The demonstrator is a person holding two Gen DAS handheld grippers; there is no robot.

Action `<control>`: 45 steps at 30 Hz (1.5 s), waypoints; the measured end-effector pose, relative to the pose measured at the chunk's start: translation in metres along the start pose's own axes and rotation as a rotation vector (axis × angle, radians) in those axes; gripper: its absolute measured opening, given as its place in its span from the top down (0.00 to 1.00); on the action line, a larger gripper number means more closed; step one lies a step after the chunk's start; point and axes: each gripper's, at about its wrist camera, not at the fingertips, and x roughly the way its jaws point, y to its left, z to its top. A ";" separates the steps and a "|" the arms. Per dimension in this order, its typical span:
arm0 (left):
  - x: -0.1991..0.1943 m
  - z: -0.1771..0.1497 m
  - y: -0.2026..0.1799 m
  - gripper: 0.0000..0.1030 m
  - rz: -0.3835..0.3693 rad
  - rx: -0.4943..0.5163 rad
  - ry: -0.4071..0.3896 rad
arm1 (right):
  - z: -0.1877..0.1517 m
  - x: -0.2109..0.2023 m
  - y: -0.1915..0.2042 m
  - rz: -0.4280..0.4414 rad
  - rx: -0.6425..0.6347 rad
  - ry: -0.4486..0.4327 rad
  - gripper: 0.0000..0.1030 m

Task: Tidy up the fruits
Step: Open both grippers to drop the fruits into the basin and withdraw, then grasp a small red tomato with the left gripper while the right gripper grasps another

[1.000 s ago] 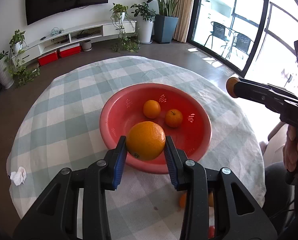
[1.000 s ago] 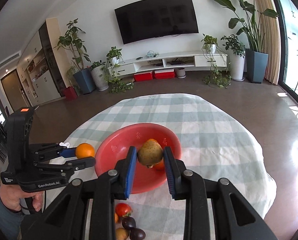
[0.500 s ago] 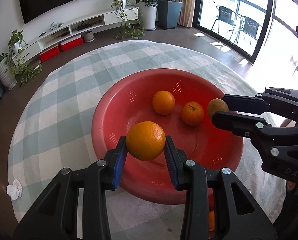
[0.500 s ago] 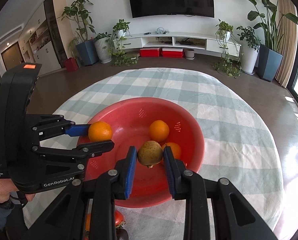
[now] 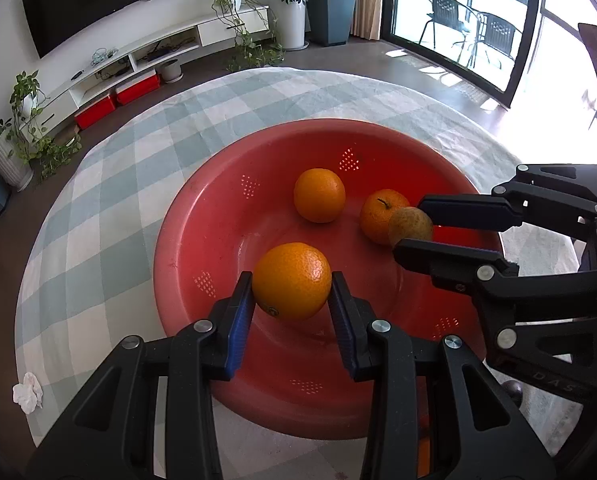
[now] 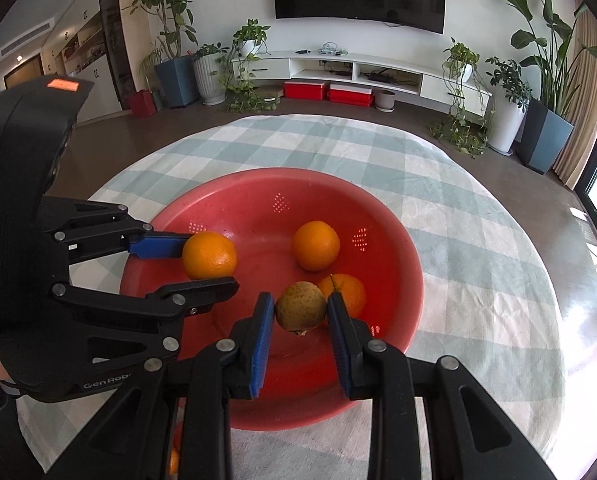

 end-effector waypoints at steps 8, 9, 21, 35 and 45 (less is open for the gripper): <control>0.011 0.002 -0.004 0.66 0.020 0.028 0.024 | -0.002 0.007 0.000 -0.023 -0.019 0.017 0.70; 0.012 0.002 -0.004 0.66 0.021 0.030 0.026 | -0.002 0.007 0.000 -0.025 -0.020 0.018 0.70; 0.016 0.004 -0.006 0.63 0.032 0.049 0.039 | -0.002 0.006 -0.003 -0.038 -0.010 0.008 0.65; -0.012 0.006 0.000 0.42 0.052 0.021 -0.029 | 0.000 -0.020 -0.015 -0.015 0.080 -0.073 0.40; -0.100 -0.054 -0.015 0.13 0.008 -0.034 -0.147 | -0.034 -0.097 -0.014 0.052 0.176 -0.276 0.10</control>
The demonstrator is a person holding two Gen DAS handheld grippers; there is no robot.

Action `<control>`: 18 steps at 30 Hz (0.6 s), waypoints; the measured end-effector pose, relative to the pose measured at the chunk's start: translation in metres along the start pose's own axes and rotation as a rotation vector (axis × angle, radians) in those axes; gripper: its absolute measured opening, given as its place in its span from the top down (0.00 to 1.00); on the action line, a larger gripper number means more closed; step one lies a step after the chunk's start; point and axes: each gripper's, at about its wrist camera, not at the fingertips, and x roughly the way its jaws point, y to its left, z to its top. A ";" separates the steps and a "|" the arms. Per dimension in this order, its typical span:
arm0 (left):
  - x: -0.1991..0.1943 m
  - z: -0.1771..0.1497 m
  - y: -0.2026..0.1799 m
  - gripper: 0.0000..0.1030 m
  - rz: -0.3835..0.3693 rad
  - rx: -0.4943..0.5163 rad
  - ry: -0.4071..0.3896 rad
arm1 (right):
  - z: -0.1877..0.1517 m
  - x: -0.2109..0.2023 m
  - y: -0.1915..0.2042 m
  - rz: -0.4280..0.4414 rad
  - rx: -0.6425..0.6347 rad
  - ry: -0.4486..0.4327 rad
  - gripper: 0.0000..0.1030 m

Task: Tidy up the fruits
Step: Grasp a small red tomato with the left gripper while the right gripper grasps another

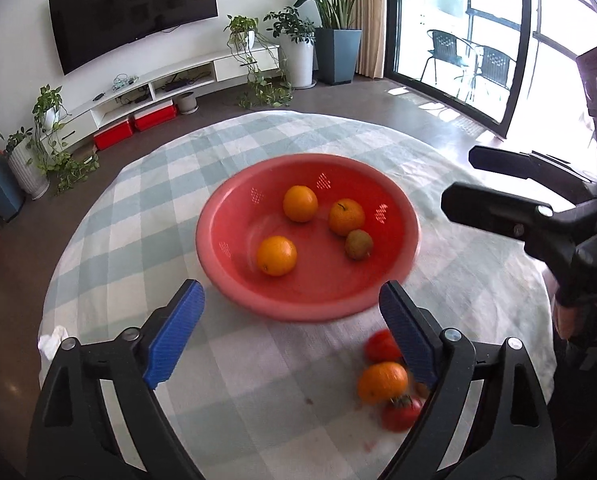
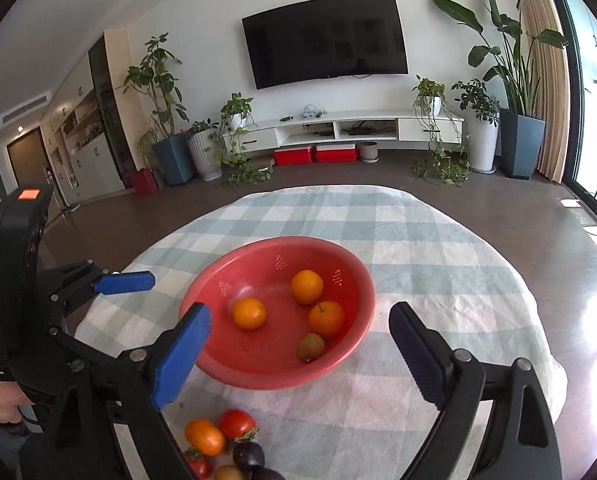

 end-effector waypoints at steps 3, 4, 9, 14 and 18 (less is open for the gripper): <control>-0.019 -0.030 -0.008 0.13 -0.032 -0.031 0.009 | -0.019 -0.019 0.001 0.006 0.024 -0.003 0.08; -0.024 -0.040 -0.011 0.13 -0.048 -0.043 0.012 | -0.025 -0.025 0.001 0.005 0.035 -0.001 0.08; -0.046 -0.088 -0.035 0.13 -0.103 -0.045 0.037 | -0.056 -0.048 0.005 0.015 0.102 0.035 0.06; -0.050 -0.125 -0.063 0.13 -0.146 0.021 0.080 | -0.081 -0.053 0.009 0.004 0.144 0.164 0.06; -0.043 -0.139 -0.078 0.16 -0.181 0.091 0.125 | -0.097 -0.056 0.016 0.009 0.146 0.198 0.12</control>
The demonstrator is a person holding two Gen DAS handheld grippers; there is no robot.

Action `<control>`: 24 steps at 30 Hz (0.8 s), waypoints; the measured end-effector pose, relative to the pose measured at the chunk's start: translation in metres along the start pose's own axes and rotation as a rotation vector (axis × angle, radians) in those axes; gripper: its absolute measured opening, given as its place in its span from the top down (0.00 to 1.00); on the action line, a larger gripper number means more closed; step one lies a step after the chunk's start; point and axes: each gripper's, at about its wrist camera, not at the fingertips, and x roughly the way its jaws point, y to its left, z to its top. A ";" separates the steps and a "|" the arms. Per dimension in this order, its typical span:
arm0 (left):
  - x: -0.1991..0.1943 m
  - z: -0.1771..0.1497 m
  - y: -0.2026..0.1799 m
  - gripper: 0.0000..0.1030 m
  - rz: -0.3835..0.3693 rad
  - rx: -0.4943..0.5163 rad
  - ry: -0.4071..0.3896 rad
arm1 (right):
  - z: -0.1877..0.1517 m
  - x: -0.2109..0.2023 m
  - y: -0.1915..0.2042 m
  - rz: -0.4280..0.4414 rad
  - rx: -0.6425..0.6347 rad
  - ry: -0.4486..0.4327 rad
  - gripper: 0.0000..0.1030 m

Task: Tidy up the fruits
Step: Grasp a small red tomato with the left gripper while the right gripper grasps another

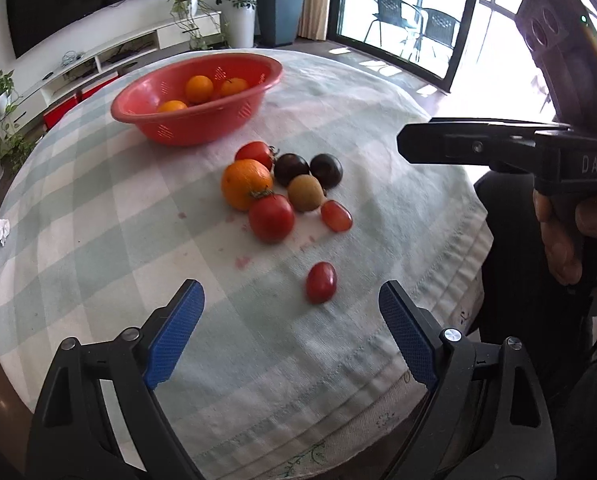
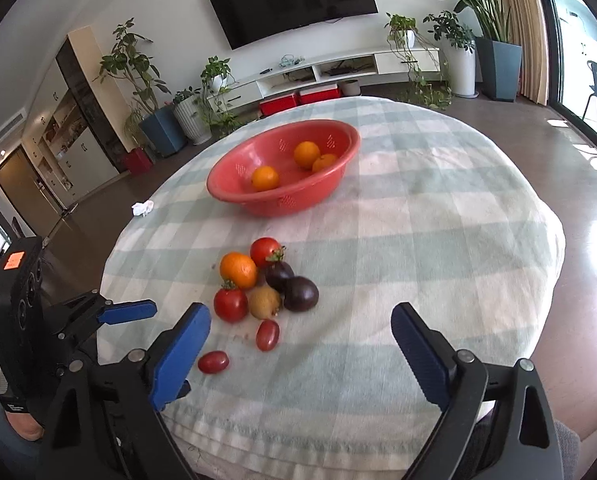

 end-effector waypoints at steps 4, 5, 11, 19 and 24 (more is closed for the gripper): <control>0.010 0.004 0.002 0.44 -0.043 0.022 0.033 | -0.011 -0.002 0.005 -0.005 -0.015 0.007 0.21; 0.013 0.005 0.002 0.48 -0.052 0.028 0.043 | -0.012 -0.001 0.006 -0.007 -0.015 0.011 0.26; 0.023 0.011 -0.002 0.52 -0.073 0.075 0.083 | -0.016 -0.002 0.006 -0.008 -0.010 0.025 0.31; 0.034 0.019 -0.005 0.68 -0.097 0.097 0.117 | -0.018 0.000 0.005 -0.003 -0.009 0.042 0.37; 0.037 0.020 -0.007 0.68 -0.098 0.098 0.127 | -0.018 0.001 0.007 -0.003 -0.022 0.047 0.40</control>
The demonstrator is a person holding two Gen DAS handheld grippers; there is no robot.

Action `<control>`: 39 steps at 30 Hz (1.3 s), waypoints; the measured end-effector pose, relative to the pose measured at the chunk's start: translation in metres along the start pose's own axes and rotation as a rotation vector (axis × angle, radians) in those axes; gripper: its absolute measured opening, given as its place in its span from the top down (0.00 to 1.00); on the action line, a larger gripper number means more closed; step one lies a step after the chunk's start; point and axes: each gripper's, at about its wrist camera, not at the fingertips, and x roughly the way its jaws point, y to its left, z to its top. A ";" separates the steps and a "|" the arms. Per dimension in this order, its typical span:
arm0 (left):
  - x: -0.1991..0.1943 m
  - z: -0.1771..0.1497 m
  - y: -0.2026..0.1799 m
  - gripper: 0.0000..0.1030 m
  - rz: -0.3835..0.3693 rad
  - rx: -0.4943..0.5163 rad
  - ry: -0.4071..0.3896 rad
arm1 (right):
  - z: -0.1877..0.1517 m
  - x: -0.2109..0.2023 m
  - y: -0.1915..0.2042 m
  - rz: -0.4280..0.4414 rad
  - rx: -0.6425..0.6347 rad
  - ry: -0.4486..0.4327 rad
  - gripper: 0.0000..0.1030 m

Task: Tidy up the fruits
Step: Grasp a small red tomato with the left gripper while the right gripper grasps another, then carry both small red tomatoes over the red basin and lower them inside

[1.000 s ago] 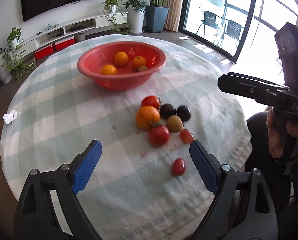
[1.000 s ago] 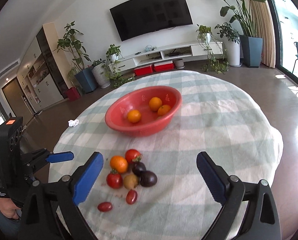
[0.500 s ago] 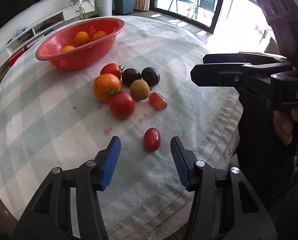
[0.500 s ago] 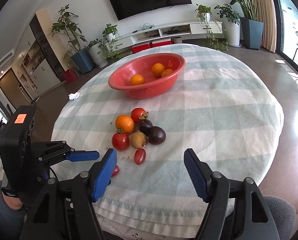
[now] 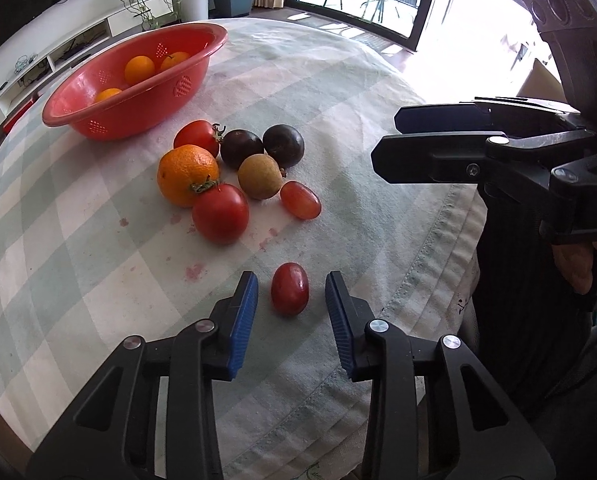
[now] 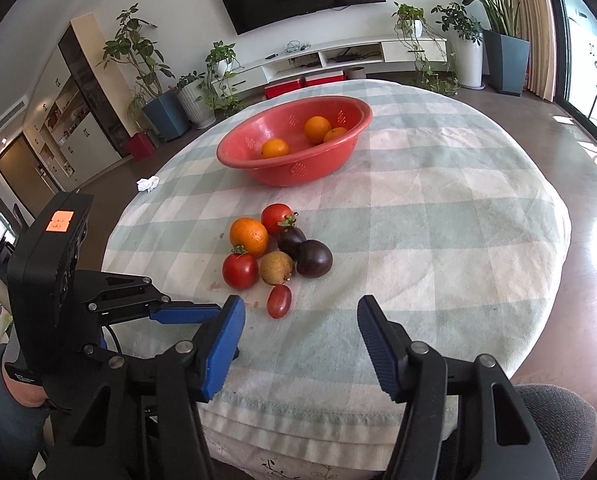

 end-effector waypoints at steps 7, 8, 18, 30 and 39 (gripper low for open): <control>0.000 0.002 0.001 0.81 -0.006 -0.013 0.015 | 0.000 0.000 0.001 -0.003 -0.006 0.001 0.42; 0.001 0.002 0.002 0.83 -0.003 -0.017 0.018 | 0.000 0.000 0.001 -0.003 -0.006 0.001 0.42; -0.006 0.000 0.010 0.83 -0.001 -0.072 -0.007 | 0.000 0.002 0.003 -0.007 -0.013 0.010 0.43; -0.038 -0.026 0.039 0.83 0.049 -0.222 -0.099 | 0.004 0.044 0.025 -0.057 -0.103 0.091 0.57; -0.041 -0.034 0.049 0.83 0.089 -0.295 -0.135 | -0.001 0.064 0.034 -0.120 -0.162 0.120 0.67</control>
